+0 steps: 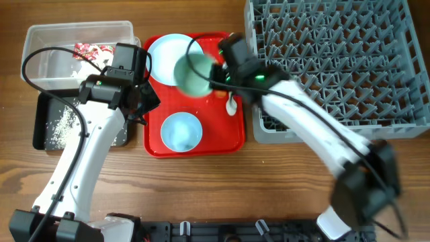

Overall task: Sort waste into correct bins and load items into the dishwasher rack
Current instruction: 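Grasp the green bowl rim with the right gripper and lift, then carry the green bowl into the rack and lower it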

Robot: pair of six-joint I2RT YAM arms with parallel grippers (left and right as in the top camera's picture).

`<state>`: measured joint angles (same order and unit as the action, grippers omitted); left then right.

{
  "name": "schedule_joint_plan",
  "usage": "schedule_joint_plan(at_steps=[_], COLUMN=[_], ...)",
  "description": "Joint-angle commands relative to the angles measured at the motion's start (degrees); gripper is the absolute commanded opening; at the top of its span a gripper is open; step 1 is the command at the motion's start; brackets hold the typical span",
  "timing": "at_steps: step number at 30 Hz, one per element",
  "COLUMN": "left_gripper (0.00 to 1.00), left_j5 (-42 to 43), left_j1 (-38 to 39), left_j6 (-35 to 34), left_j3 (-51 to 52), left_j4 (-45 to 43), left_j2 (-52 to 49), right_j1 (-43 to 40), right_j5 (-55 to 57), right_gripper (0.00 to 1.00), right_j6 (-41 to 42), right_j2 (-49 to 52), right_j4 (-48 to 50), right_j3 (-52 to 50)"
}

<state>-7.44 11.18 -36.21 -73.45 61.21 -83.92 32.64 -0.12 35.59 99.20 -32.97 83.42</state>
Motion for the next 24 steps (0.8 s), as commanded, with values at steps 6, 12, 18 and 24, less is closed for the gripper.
schedule_joint_plan(at_steps=[6, 12, 18, 24], left_gripper=[1.0, 1.0, 1.0, 1.0], left_j5=[0.1, 0.1, 0.5, 0.5], left_j1=[-0.1, -0.1, -0.1, -0.1], left_j6=[-0.5, -0.5, -0.5, -0.5], left_j3=[0.3, 0.3, 0.3, 0.3], left_j4=[-0.7, -1.7, -2.5, -2.5], left_j2=[-0.4, -0.4, -0.4, -0.4], right_j1=[-9.6, -13.2, -12.6, -12.7], right_j5=[54.7, 65.0, 62.1, 55.3], right_gripper=[0.04, 0.04, 0.05, 0.04], right_j6=[-8.2, -48.6, -88.7, -85.8], right_j2=[-3.8, 9.0, 22.2, 26.8], right_j4=[2.7, 33.3, 79.6, 82.2], right_j3=[1.4, 1.4, 1.4, 1.4])
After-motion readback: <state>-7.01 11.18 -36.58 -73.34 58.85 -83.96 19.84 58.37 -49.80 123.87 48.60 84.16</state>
